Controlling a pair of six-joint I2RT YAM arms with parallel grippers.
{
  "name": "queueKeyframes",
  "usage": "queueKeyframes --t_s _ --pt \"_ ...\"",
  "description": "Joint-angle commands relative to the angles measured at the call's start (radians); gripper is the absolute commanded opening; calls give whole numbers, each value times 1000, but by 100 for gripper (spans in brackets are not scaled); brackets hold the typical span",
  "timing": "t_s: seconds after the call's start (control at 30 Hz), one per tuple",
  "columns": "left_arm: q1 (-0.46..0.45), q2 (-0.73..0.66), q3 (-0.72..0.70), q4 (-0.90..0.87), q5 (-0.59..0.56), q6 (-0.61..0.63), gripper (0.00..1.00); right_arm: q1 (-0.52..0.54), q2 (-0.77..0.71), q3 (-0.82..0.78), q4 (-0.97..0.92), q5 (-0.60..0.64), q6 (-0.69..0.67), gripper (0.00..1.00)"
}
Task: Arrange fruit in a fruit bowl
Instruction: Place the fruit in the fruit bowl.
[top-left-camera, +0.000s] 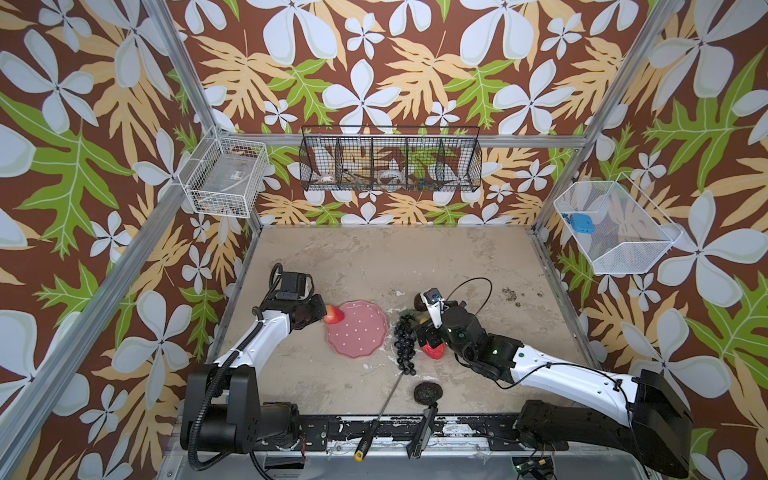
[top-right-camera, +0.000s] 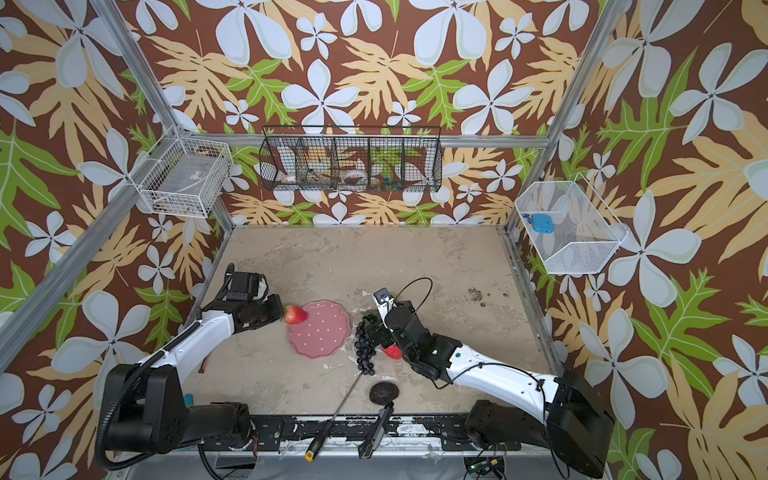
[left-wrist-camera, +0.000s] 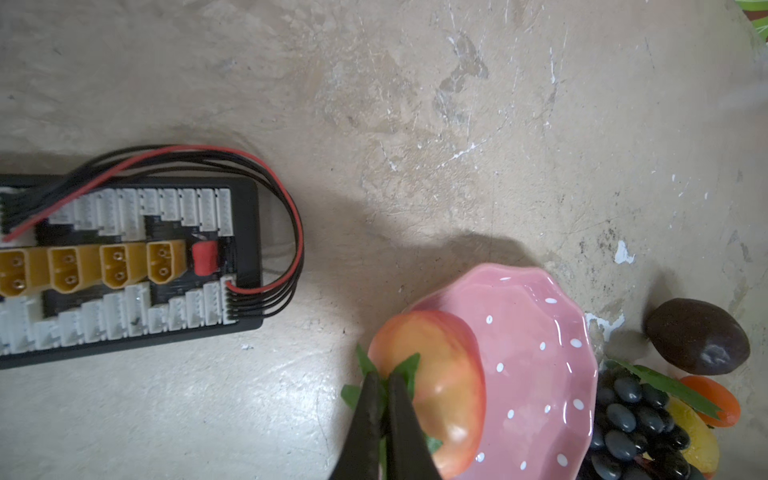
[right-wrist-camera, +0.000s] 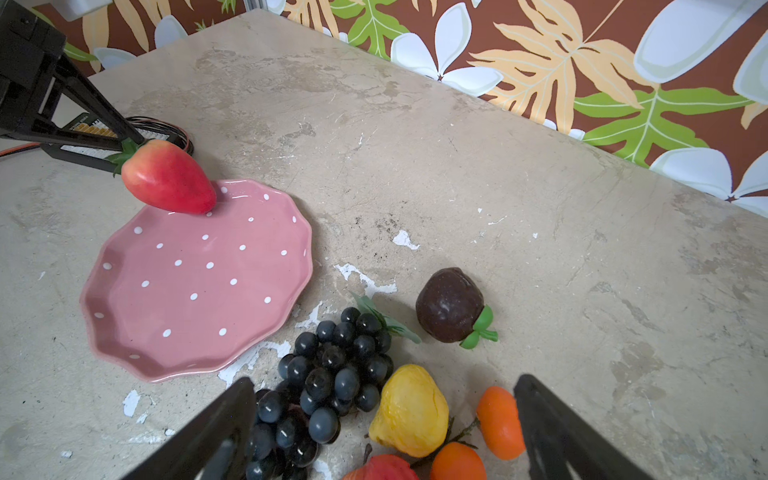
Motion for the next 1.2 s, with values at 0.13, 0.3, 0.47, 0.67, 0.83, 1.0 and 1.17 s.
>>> queueKeyframes --t_s 0.13,0.3,0.47,0.67,0.83,1.0,1.17 --pt "2 4 1 -11 69 36 7 0 6 3 16 21 18 96" --pt "2 6 -3 -8 83 47 7 0 16 9 13 24 19 96" --pt "2 15 -3 -5 93 50 10 0 14 9 11 27 19 96" --pt "1 17 -2 -3 96 50 14 0 7 6 8 28 21 96" --pt "2 2 -2 -1 89 46 18 0 7 9 4 36 23 96" --pt "2 -20 0 0 79 42 22 0 4 18 -15 58 33 96" --pt "1 -118 -3 11 47 32 31 -37 -5 37 -70 84 63 97"
